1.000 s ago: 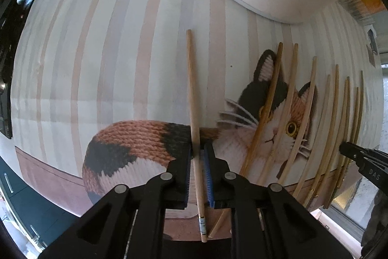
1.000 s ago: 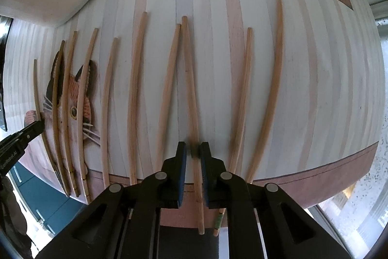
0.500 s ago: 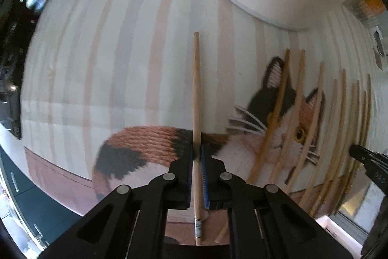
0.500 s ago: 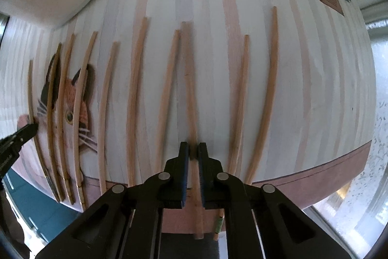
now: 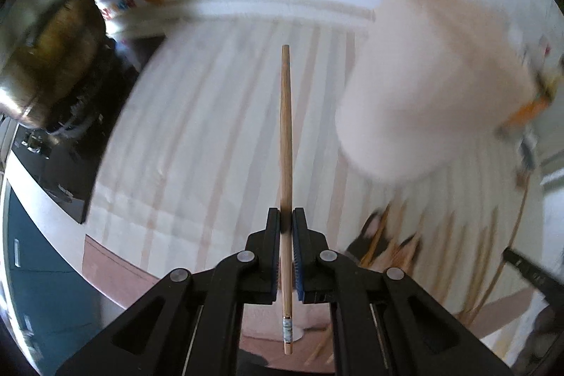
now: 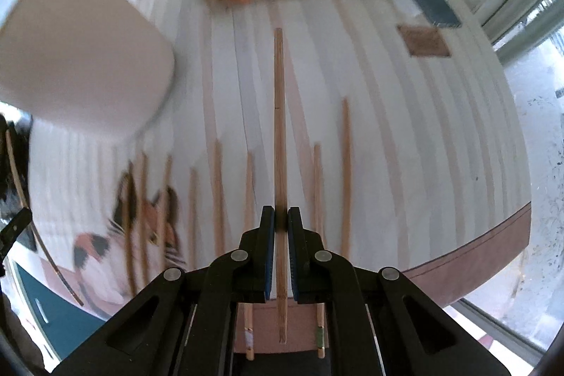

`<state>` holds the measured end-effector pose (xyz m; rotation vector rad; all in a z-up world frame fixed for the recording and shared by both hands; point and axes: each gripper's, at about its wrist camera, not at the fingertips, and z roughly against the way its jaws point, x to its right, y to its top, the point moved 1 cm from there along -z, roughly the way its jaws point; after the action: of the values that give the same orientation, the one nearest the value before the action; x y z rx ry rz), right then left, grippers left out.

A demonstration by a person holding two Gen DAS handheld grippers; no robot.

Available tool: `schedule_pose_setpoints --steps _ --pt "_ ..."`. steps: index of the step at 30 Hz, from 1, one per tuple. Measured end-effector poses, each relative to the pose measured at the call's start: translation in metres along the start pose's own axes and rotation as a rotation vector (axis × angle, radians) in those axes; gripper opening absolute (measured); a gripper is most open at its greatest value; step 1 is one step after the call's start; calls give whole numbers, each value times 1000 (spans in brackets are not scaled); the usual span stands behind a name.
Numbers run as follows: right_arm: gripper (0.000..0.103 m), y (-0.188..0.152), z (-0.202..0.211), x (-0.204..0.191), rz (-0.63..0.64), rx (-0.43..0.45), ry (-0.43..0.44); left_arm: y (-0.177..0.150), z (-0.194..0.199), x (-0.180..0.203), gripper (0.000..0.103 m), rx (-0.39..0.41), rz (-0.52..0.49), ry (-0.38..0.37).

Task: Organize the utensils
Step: 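Lift both held chopsticks and carry them above the cream utensil holder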

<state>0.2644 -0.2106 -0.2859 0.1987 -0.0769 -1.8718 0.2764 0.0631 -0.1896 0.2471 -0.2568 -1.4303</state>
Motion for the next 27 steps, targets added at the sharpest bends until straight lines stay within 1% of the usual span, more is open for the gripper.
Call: schedule_pose_setpoints --steps 2,3,5,8,12,14,16,19,20,22,24,27 --pt "7 15 17 6 -24 37 27 14 26 -5 4 71 47 -27" --pt "7 20 28 5 -42 65 49 18 38 -7 4 99 66 -41" --pt "7 35 47 -1 -70 114 95 27 67 -9 4 181 112 -78" --pt "7 60 86 -1 -90 194 163 48 110 -13 4 302 180 -152" --pt "7 96 138 -23 -88 311 257 77 155 -17 4 425 269 -277" --pt "7 114 154 -34 -86 354 292 93 164 -14 4 466 284 -312" --pt "7 139 167 -49 -87 393 331 110 164 -9 4 507 293 -323" --pt "7 166 175 -67 -104 426 377 133 150 1 4 523 315 -360" --pt "7 176 175 -73 -115 437 402 140 143 4 4 522 330 -373" --pt "7 192 173 -84 -134 452 417 152 126 7 4 516 357 -400" --pt "7 205 167 -93 -141 472 425 164 109 10 4 508 375 -407" --pt "7 218 156 -104 -142 492 421 179 79 19 4 483 367 -407"
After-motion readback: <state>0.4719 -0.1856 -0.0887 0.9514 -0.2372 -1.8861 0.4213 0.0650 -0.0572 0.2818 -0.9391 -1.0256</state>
